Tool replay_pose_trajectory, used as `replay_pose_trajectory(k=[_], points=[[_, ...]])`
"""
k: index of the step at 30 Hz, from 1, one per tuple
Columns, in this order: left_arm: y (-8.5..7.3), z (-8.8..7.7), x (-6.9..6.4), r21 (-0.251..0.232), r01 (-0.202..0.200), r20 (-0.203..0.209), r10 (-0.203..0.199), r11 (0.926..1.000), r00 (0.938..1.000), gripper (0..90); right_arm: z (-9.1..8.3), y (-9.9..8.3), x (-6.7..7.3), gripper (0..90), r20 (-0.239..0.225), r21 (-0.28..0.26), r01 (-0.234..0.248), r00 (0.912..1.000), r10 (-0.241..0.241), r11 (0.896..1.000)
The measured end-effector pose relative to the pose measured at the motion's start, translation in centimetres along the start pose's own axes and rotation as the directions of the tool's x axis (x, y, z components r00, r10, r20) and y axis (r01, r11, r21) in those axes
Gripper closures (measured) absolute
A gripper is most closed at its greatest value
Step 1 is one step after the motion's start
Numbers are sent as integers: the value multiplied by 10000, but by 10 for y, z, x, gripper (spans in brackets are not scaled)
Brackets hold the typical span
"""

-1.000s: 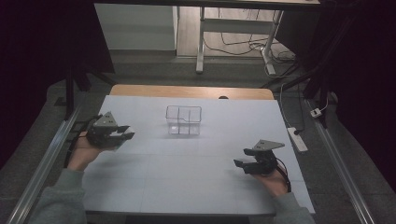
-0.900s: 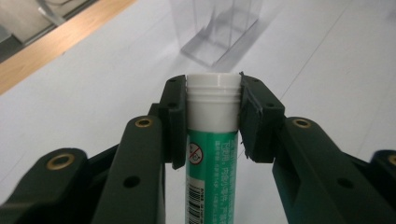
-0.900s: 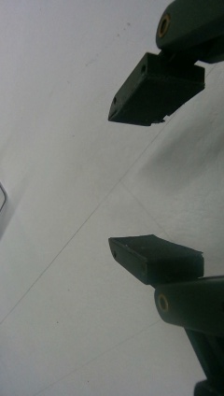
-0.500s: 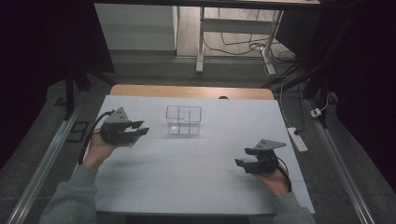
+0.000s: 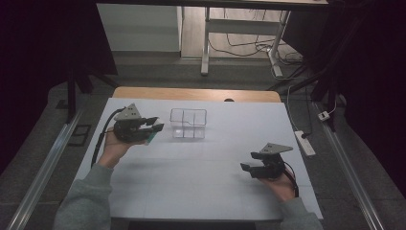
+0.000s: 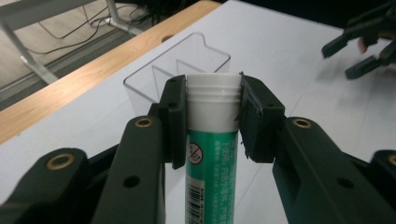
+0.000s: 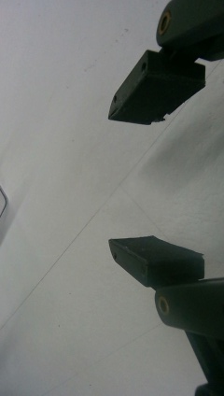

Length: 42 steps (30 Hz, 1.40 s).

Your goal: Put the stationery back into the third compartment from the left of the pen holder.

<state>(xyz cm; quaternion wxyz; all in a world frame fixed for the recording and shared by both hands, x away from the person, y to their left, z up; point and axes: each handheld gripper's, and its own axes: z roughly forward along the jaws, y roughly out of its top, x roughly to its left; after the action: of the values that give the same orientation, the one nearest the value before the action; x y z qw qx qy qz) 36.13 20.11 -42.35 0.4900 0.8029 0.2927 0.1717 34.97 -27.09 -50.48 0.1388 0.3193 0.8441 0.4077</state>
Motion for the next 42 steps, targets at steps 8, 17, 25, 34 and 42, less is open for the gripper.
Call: replay_pose_trajectory(k=[8, 17, 25, 34, 42], points=[[10, 13, 0, -634, 382, 136, -374, 9973, 9992, 645, 1, 0, -1, 323, 32, 56, -12, 10000, 11, 10000], [23, 31, 0, -883, 452, 270, -429, 9951, 9987, 645, 1, -1, -1, 323, 34, 100, -19, 10000, 18, 9999], [34, 43, -4, -880, 272, 331, -244, 9957, 9992, 645, 1, -1, -1, 323, 61, 127, -23, 10000, 22, 9999], [40, 55, -5, -949, 301, 587, -246, 9950, 9980, 644, 0, -1, -2, 318, 52, -11, -61, 10000, 61, 10000], [50, 65, -6, -926, 190, 559, -139, 9955, 9983, 644, 1, -1, -2, 315, 40, 68, -9, 10000, 8, 10000]])
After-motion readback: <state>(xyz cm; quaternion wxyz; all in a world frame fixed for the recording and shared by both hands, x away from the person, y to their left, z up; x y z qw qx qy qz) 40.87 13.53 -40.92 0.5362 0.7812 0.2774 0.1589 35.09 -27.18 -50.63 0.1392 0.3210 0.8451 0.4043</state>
